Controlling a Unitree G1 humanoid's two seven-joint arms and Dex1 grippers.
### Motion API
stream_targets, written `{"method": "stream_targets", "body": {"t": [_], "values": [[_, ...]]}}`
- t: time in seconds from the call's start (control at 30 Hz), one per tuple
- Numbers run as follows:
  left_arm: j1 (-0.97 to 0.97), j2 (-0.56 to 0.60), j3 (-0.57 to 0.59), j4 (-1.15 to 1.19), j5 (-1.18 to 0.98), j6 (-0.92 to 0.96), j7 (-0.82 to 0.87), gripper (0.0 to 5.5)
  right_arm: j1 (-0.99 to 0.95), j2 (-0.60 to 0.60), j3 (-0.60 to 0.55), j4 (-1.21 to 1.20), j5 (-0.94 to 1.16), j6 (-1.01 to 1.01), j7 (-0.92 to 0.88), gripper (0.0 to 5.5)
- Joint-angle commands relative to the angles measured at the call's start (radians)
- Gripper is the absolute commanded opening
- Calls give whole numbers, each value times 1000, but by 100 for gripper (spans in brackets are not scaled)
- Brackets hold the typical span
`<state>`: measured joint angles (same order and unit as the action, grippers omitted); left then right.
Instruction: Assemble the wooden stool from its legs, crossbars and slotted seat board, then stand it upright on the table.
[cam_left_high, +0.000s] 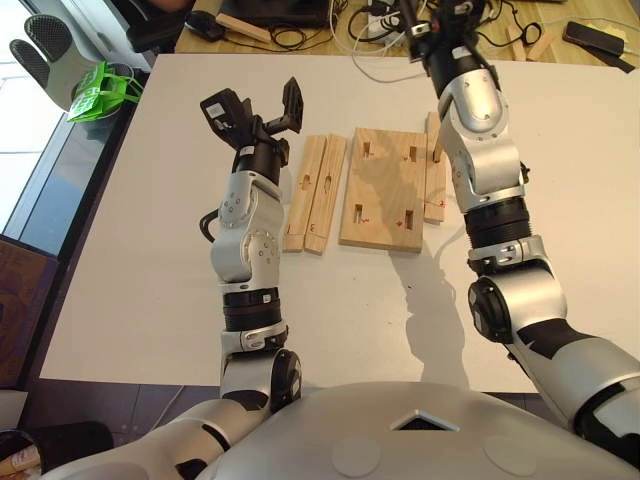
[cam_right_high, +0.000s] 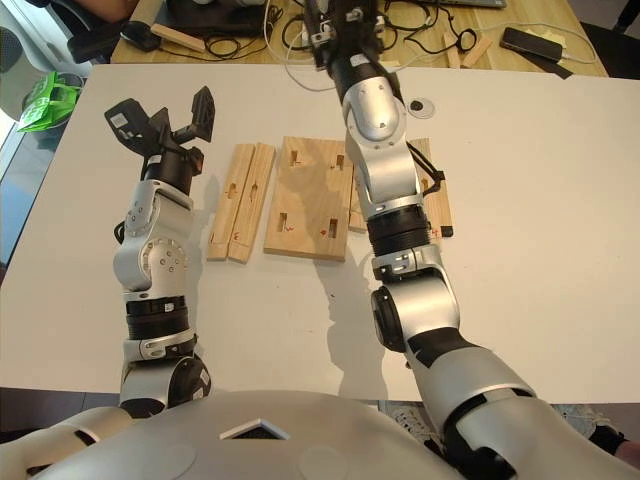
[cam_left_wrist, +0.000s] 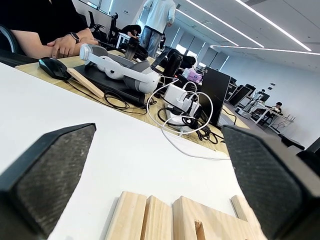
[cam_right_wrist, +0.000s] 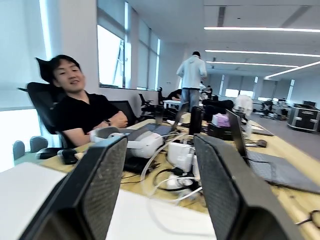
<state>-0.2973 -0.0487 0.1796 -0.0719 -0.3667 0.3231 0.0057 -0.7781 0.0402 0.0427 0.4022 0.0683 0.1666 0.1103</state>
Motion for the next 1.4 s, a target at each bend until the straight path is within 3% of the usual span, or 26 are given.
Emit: {"method": "stream_targets", "body": {"t": [0.03, 0.13, 0.27, 0.4, 1.0, 1.07, 1.2, 1.4], "values": [[-13, 0, -1, 12, 0, -4, -2, 466, 47, 65, -38, -24, 141, 378, 38, 245], [-14, 0, -3, 13, 2, -4, -2, 466, 46, 89, -112, -15, 203, 516, -19, 245], [-11, 0, -3, 9, 1, -4, 0, 466, 53, 44, -288, 20, 86, 327, -440, 245], [-10, 1, -2, 8, -1, -2, -1, 466, 65, 38, -319, 27, 44, 249, -557, 245], [-14, 3, -2, 12, 1, 1, -4, 466, 63, 40, -222, 69, 19, 300, -459, 245], [-13, 3, -2, 11, 2, 1, -3, 466, 39, 6, -207, 141, -2, 302, -433, 245], [-12, 2, -2, 11, 3, 1, -2, 466, -30, -77, -165, 313, -50, 299, -367, 317], [-3, 0, 2, 5, 4, -4, 3, 466, -153, -137, -183, 534, -28, 319, -249, 322]]}}
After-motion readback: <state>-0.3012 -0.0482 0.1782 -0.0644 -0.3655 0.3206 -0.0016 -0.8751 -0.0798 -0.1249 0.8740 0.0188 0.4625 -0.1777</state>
